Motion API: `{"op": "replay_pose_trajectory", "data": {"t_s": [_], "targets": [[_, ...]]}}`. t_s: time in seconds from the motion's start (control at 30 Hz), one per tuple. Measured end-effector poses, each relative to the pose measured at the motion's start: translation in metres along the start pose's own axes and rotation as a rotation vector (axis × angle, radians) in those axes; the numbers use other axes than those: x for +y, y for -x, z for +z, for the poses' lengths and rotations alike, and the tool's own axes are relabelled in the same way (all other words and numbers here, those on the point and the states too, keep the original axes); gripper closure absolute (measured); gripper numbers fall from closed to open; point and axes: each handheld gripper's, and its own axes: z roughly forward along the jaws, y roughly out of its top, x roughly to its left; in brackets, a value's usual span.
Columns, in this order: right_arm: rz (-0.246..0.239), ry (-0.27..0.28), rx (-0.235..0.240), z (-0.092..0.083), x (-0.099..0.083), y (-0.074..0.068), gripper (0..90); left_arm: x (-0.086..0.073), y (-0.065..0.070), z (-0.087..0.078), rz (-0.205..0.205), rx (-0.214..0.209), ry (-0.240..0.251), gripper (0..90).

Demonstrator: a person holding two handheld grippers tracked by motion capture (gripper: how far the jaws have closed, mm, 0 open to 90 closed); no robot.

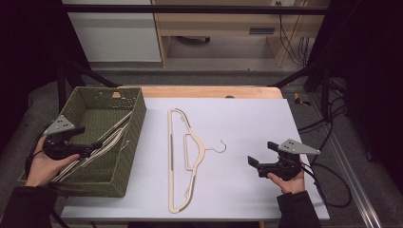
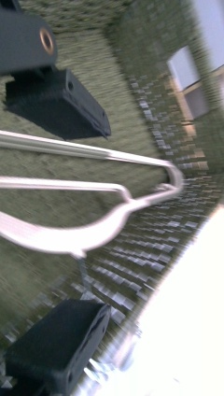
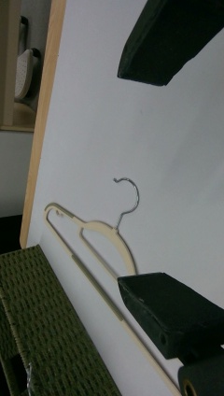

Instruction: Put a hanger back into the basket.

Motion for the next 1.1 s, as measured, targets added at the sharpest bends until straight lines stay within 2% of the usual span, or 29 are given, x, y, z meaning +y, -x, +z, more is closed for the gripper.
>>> {"op": "replay_pose_trajectory", "data": {"t_s": [0.1,0.17,0.3,0.5,0.57,0.63,0.73,0.8,0.83,0.9,0.97,1.0,1.1], "targets": [[-0.002,0.018,0.006,0.000,0.001,0.000,3.1,0.009,0.015,-0.008,-0.018,-0.020,0.087,10.2],[0.010,0.027,0.012,0.001,0.002,-0.001,3.1,0.014,0.027,-0.010,-0.013,-0.046,0.133,10.2],[0.014,0.048,0.028,0.001,0.003,-0.002,4.1,0.024,0.051,-0.007,0.001,-0.073,0.217,12.3],[0.010,0.048,0.063,0.003,0.004,-0.006,5.8,0.034,0.090,0.013,-0.020,-0.124,0.282,18.2],[0.000,0.044,0.057,0.004,0.005,-0.007,5.0,0.035,0.103,0.022,-0.008,-0.131,0.284,21.7],[0.003,0.032,0.059,0.006,0.005,-0.008,4.5,0.035,0.115,0.033,0.021,-0.169,0.303,28.4],[0.001,0.012,0.072,0.009,0.005,-0.009,4.9,0.033,0.135,0.047,0.056,-0.188,0.287,29.0],[-0.013,0.009,0.071,0.011,0.005,-0.010,5.0,0.031,0.144,0.052,0.068,-0.192,0.290,27.6],[-0.008,0.010,0.073,0.012,0.005,-0.011,4.9,0.030,0.148,0.055,0.071,-0.210,0.282,28.1],[-0.022,-0.002,0.072,0.014,0.005,-0.011,4.9,0.028,0.155,0.059,0.088,-0.210,0.268,28.0],[-0.022,0.001,0.067,0.017,0.006,-0.014,5.0,0.027,0.161,0.062,0.080,-0.229,0.271,27.5],[-0.028,-0.001,0.074,0.019,0.006,-0.014,4.9,0.025,0.164,0.063,0.079,-0.226,0.276,27.5],[-0.025,-0.007,0.087,0.026,0.008,-0.017,5.0,0.020,0.171,0.066,0.054,-0.244,0.260,26.8]]}}
